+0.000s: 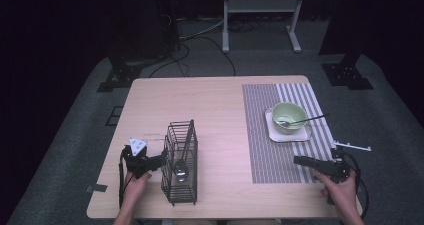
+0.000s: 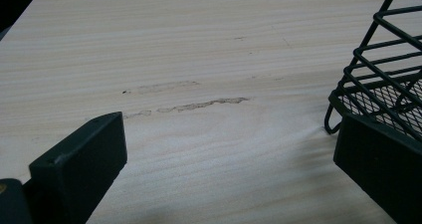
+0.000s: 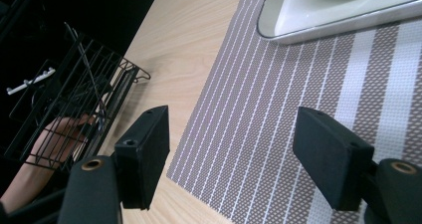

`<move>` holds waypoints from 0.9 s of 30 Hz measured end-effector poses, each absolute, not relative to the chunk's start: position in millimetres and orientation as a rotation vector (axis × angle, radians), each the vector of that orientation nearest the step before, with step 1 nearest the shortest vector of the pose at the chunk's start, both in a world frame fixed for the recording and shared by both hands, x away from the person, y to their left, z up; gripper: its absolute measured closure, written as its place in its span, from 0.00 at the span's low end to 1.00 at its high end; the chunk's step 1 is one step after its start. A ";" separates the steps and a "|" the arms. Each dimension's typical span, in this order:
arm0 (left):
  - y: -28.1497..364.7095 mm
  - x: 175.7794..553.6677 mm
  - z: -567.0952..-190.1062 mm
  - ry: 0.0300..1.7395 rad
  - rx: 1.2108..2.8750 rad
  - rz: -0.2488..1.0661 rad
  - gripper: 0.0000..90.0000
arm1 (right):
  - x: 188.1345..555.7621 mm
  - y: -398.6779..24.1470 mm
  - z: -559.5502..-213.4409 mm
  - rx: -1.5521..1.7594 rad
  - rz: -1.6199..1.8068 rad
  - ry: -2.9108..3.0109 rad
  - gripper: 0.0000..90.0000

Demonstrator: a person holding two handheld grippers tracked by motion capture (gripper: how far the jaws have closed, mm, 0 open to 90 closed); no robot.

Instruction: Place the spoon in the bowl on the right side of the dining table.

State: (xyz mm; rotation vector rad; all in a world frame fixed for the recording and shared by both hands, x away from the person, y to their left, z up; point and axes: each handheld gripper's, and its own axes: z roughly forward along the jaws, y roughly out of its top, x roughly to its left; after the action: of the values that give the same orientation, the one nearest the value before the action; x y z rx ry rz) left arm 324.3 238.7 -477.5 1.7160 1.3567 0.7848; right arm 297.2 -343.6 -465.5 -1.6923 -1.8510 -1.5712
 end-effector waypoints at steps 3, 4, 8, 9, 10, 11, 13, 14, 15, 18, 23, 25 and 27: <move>238.7 324.3 -477.5 1.356 1.716 0.786 0.00 | 294.9 -340.9 -465.3 -1.681 -1.566 -1.863 0.33; 238.7 324.3 -477.5 1.356 1.716 0.785 0.00 | 294.0 -340.0 -465.3 -1.676 -1.562 -1.864 0.33; 238.7 324.2 -477.5 1.356 1.716 0.786 0.00 | 289.9 -336.0 -465.6 -1.659 -1.551 -1.873 0.33; 238.6 324.2 -477.4 1.356 1.717 0.787 0.00 | 289.1 -334.9 -465.8 -1.656 -1.552 -1.876 0.33; 238.6 324.2 -477.4 1.355 1.718 0.788 0.00 | 288.1 -333.7 -465.8 -1.648 -1.551 -1.869 0.33; 238.5 324.1 -477.4 1.355 1.717 0.788 0.00 | 287.6 -333.0 -466.0 -1.641 -1.552 -1.868 0.33; 238.6 324.1 -477.4 1.357 1.717 0.787 0.00 | 285.9 -330.4 -465.7 -1.633 -1.545 -1.876 0.32; 238.7 324.1 -477.5 1.357 1.718 0.786 0.00 | 285.1 -329.3 -465.5 -1.627 -1.543 -1.880 0.32; 238.7 324.1 -477.5 1.357 1.717 0.786 0.00 | 284.4 -328.2 -465.6 -1.621 -1.542 -1.879 0.32; 238.8 324.1 -477.5 1.357 1.718 0.785 0.00 | 282.1 -324.4 -465.5 -1.607 -1.537 -1.893 0.32; 238.6 324.0 -477.5 1.358 1.718 0.785 0.00 | 278.9 -318.9 -467.4 -1.595 -1.523 -1.905 0.32; 238.9 324.0 -477.4 1.358 1.718 0.784 0.00 | 277.9 -317.4 -467.9 -1.592 -1.520 -1.919 0.32; 238.8 324.0 -477.5 1.358 1.718 0.784 0.00 | 276.7 -315.9 -467.7 -1.584 -1.523 -1.923 0.32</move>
State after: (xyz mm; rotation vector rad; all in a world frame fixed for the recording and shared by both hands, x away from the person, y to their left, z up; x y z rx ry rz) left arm 324.0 238.8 -477.5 1.7181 1.3582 0.7843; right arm 276.7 -315.9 -467.7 -1.5839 -1.9232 -1.5226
